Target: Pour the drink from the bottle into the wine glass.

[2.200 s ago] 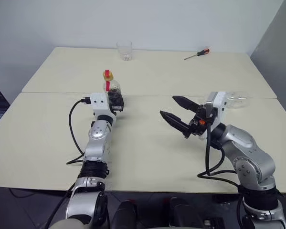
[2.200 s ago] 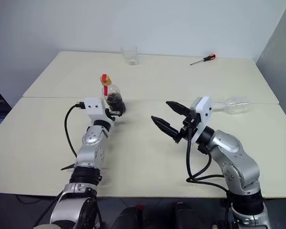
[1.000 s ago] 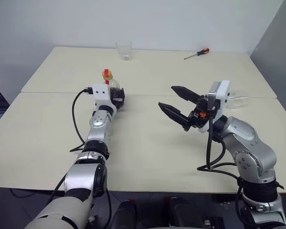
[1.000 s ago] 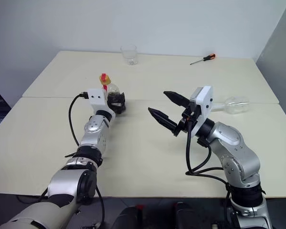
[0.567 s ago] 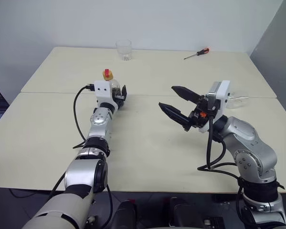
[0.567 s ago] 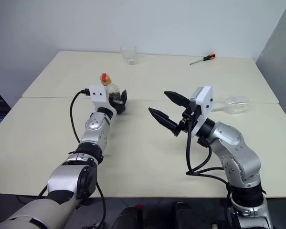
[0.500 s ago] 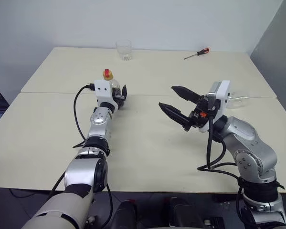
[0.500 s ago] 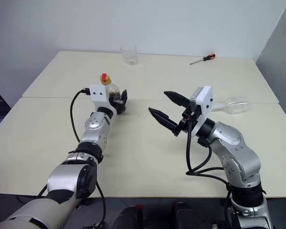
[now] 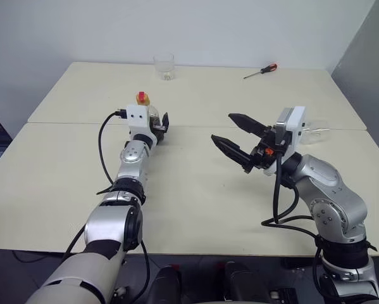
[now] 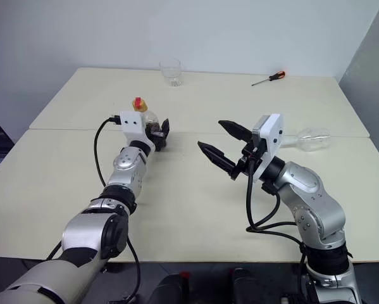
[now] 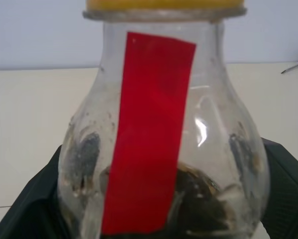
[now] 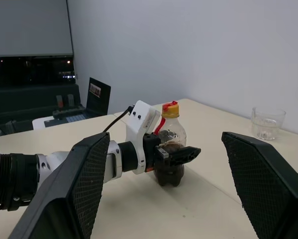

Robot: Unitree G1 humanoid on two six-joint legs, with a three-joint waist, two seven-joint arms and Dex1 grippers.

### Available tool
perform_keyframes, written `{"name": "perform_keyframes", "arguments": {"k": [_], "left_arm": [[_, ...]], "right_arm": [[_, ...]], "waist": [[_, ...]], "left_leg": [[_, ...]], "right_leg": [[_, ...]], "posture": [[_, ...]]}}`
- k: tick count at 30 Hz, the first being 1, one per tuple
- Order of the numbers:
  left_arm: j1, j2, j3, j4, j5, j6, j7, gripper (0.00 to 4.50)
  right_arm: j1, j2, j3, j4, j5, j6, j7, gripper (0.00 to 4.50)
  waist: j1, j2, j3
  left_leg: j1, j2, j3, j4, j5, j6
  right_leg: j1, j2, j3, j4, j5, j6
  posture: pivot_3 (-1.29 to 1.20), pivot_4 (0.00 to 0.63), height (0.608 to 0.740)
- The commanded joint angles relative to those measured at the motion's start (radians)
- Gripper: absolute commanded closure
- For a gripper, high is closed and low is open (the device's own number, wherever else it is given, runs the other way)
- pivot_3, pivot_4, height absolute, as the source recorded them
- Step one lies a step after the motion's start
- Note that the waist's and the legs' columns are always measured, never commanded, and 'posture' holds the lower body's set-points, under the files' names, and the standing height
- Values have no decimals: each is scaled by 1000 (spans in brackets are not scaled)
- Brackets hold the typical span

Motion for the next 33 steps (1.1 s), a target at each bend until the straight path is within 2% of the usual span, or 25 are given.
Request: {"name": "perform_keyframes", "arguments": {"k": [1,6,9,13,16,23,28,33], "left_arm": [[-44,15,6,2,7,-21,3,44],[-49,15,6,8,8,-26,1,44],[-50,14,10,10,1,-34,-7,645],[-51,12,15,10,0,-40,-12,1802],[-51,11,17,11,0,-43,-12,2285],[-40,9,15,-2,3,-46,-26,2561],[12,-3,-15,-92,-4,-21,-147,2680],[193,-10,-91,-457,-73,166,-380,2721]], "right_arm": [[-12,-5,-23,-34,13,-16,-10,645],[-9,-6,-19,-36,14,-17,-14,645],[-9,-7,-19,-36,13,-17,-15,645],[-8,-7,-19,-36,12,-18,-15,645],[-7,-9,-20,-36,14,-17,-12,645],[-6,-12,-19,-36,16,-16,-10,645],[-74,-1,-24,18,26,31,-44,645],[-213,15,0,135,13,81,-46,645]], "waist": [[0,0,0],[0,0,0],[0,0,0],[0,0,0],[0,0,0],[0,0,0],[-1,0,0],[-4,0,0]], "left_leg": [[0,0,0,0,0,0],[0,0,0,0,0,0],[0,0,0,0,0,0],[0,0,0,0,0,0],[0,0,0,0,0,0],[0,0,0,0,0,0],[0,0,1,0,0,0],[1,2,1,0,0,0]], "right_leg": [[0,0,0,0,0,0],[0,0,0,0,0,0],[0,0,0,0,0,0],[0,0,0,0,0,0],[0,0,0,1,0,0],[0,0,0,1,0,0],[0,0,0,1,0,0],[-1,0,1,3,0,-1]], "posture": [[0,150,740],[0,150,740],[0,150,740],[0,150,740],[0,150,740],[0,150,740],[0,150,740],[0,150,740]]}}
